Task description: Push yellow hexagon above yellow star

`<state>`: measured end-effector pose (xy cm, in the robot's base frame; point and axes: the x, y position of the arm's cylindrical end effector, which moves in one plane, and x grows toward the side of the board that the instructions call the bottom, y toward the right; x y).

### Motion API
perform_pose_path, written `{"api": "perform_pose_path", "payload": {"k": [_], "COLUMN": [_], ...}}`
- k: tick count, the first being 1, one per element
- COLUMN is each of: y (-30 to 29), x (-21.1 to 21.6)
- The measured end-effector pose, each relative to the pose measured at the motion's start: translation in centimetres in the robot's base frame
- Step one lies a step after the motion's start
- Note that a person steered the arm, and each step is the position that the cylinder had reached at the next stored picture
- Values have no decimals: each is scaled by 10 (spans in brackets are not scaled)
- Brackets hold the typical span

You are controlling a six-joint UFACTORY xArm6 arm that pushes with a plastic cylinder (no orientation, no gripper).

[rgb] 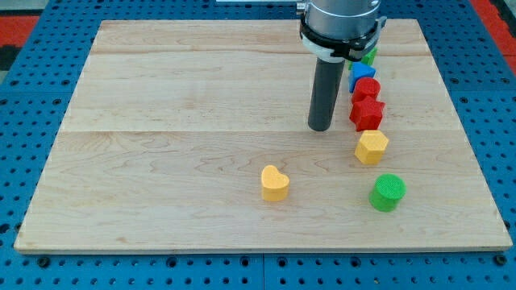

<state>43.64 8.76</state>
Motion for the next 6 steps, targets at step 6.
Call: {"api": "perform_pose_path", "payload": {"k": [6], "y": [132], "x": [25]}}
